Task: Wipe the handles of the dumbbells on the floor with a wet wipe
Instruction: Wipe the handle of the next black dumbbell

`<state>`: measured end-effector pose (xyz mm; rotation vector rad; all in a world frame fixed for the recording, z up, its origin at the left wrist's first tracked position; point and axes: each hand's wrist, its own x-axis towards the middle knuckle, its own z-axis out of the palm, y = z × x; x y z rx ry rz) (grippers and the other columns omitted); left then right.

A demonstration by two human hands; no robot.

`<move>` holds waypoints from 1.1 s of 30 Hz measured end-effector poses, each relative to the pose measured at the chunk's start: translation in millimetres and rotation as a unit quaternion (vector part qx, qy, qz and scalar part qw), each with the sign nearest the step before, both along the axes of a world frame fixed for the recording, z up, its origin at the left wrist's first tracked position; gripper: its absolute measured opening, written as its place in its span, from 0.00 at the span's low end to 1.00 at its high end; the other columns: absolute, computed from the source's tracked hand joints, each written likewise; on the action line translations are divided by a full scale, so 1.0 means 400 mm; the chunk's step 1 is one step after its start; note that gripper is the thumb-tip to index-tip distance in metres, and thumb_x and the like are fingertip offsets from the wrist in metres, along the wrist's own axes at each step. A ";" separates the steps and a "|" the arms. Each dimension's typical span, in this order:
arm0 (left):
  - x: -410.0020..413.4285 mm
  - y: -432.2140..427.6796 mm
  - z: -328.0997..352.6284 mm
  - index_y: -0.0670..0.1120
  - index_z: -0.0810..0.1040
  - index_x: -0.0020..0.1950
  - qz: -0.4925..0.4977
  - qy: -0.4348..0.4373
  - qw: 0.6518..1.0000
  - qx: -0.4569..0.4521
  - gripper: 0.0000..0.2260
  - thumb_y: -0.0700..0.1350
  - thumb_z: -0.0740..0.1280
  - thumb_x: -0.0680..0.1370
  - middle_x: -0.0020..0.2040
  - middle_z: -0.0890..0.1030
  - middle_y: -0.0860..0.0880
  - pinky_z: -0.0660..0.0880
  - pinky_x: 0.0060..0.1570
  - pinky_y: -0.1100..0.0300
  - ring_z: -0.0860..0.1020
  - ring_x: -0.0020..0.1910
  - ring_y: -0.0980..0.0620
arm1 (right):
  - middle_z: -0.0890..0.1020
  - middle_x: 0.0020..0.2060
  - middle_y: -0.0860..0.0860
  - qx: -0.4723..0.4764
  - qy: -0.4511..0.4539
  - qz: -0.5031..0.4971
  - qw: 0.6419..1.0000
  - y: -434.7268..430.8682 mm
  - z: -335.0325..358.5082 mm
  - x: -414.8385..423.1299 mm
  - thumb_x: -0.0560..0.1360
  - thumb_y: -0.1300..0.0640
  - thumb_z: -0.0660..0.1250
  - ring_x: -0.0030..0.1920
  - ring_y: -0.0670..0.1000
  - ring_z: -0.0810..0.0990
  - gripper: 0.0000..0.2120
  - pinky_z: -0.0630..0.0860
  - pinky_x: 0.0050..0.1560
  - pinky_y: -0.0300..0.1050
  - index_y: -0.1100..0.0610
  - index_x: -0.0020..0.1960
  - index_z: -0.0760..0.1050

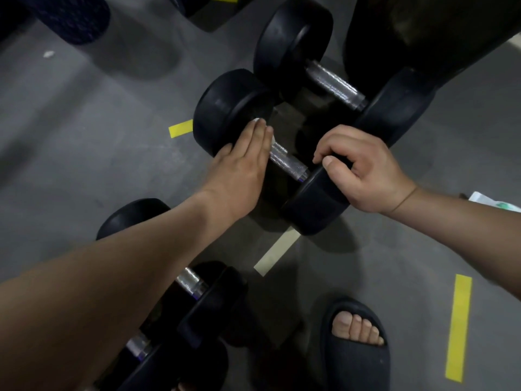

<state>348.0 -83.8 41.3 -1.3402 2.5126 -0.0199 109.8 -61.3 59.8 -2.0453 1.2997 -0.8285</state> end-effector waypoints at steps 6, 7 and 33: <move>-0.015 -0.027 0.013 0.42 0.50 0.82 0.065 0.112 0.987 0.098 0.40 0.39 0.66 0.74 0.82 0.50 0.47 0.65 0.74 0.44 0.44 0.82 0.49 | 0.80 0.45 0.52 -0.005 0.001 0.003 1.000 0.001 -0.005 0.000 0.76 0.62 0.62 0.47 0.51 0.79 0.08 0.77 0.48 0.52 0.61 0.45 0.79; -0.019 -0.042 0.017 0.43 0.52 0.82 0.064 0.119 0.984 0.119 0.39 0.38 0.66 0.74 0.82 0.51 0.48 0.65 0.74 0.43 0.45 0.81 0.50 | 0.80 0.45 0.52 -0.006 0.003 0.005 1.000 0.000 -0.006 -0.001 0.76 0.62 0.62 0.47 0.52 0.79 0.08 0.77 0.48 0.53 0.61 0.45 0.79; -0.054 -0.063 0.036 0.46 0.76 0.70 -0.139 0.151 0.967 0.149 0.25 0.36 0.64 0.73 0.65 0.78 0.47 0.46 0.79 0.49 0.70 0.70 0.46 | 0.79 0.46 0.54 0.000 0.010 -0.005 1.000 0.002 -0.009 -0.012 0.75 0.64 0.58 0.47 0.55 0.78 0.10 0.75 0.48 0.56 0.62 0.51 0.76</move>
